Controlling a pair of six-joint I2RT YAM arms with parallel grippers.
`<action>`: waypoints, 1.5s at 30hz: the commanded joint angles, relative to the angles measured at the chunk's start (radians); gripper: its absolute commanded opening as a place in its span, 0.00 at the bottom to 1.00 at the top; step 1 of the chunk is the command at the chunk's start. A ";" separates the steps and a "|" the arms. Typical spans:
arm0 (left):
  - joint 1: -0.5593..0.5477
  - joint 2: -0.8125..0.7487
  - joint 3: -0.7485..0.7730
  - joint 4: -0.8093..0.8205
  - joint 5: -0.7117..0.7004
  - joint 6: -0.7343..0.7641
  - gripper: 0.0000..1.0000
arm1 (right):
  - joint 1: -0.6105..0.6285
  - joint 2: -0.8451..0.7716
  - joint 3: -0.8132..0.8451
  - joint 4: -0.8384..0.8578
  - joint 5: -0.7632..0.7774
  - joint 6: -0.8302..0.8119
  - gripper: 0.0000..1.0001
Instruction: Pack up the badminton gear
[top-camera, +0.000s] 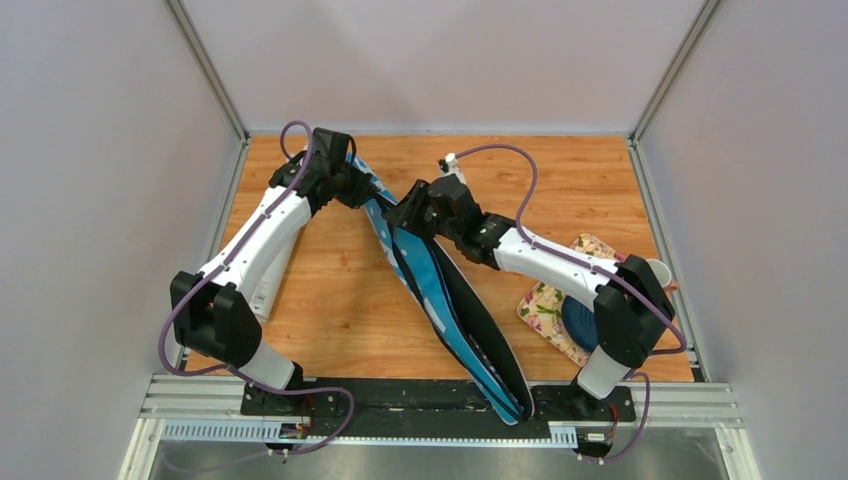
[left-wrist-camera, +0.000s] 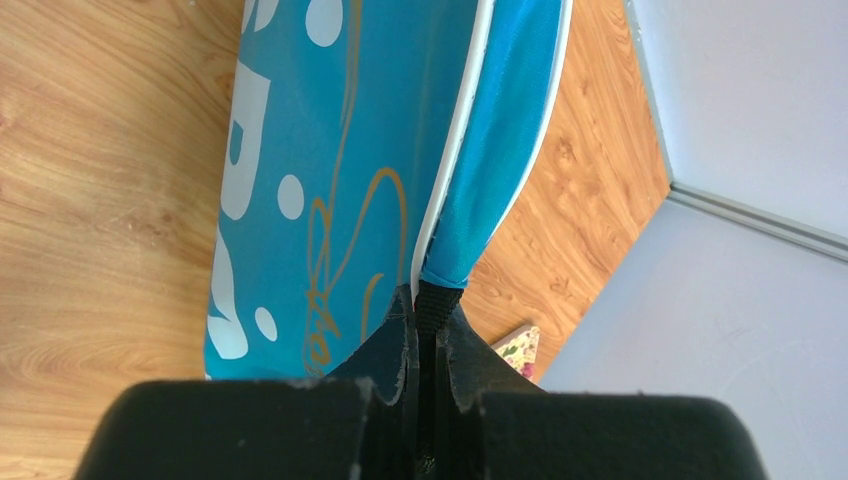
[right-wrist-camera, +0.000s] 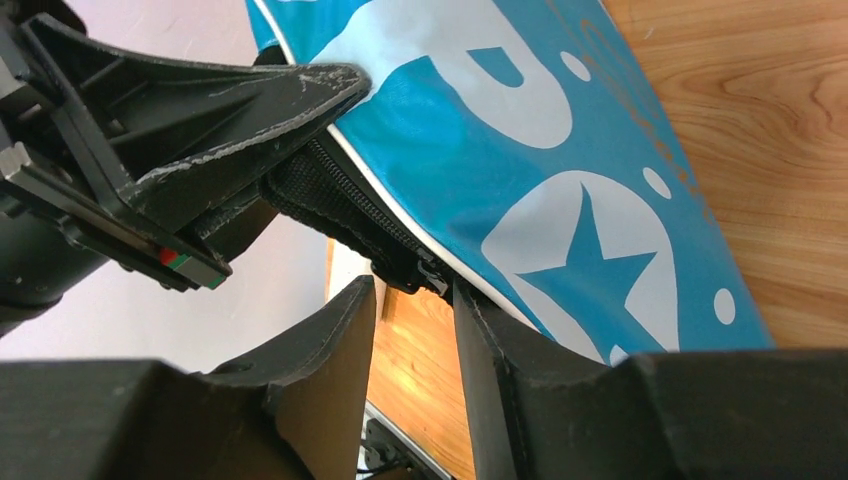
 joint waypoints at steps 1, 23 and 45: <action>0.006 -0.030 -0.023 -0.054 -0.028 -0.023 0.00 | -0.015 -0.005 0.043 -0.138 0.170 0.071 0.42; 0.020 -0.052 -0.048 -0.040 -0.063 -0.027 0.00 | 0.024 0.173 0.330 -0.360 0.306 0.046 0.26; 0.162 0.150 0.139 0.009 -0.108 0.114 0.00 | 0.054 0.222 0.430 -0.433 0.454 -0.242 0.00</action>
